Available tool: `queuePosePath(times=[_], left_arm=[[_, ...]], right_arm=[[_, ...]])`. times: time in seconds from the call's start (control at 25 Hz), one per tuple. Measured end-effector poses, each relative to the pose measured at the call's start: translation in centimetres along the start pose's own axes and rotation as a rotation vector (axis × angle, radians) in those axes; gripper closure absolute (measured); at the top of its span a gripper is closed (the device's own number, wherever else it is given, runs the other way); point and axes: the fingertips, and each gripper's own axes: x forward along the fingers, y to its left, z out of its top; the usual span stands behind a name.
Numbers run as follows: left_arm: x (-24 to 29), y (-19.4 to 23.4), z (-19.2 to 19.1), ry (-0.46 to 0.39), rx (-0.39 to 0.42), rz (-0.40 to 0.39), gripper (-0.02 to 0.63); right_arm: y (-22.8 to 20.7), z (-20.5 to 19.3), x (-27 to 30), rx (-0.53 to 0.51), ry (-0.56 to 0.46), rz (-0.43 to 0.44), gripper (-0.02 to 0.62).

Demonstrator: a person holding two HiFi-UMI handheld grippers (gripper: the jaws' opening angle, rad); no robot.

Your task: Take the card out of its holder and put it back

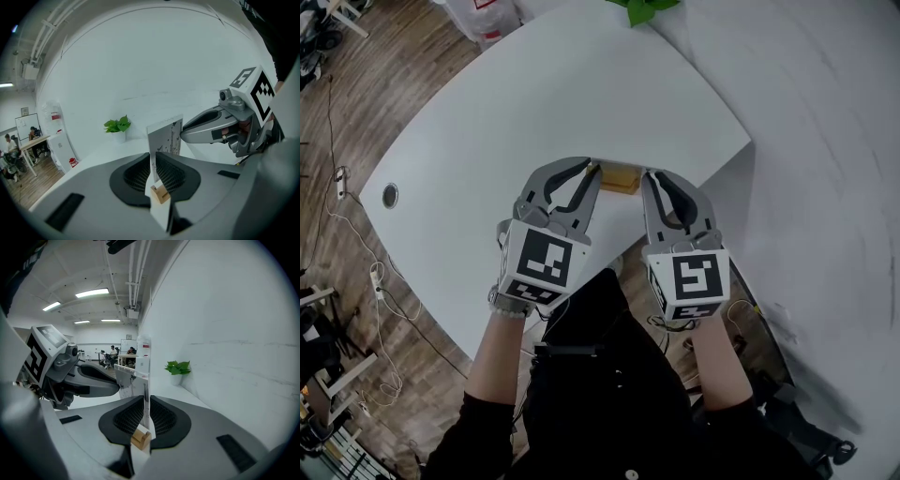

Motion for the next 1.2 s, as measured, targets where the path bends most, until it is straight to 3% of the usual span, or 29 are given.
queuePosePath(times=[1.2], left_arm=[[0.5,-0.2,-1.6,0.039,0.003,-0.008,0.557]], right_arm=[[0.6,-2.3,0.8,0.046,0.05,0.019,0.523]])
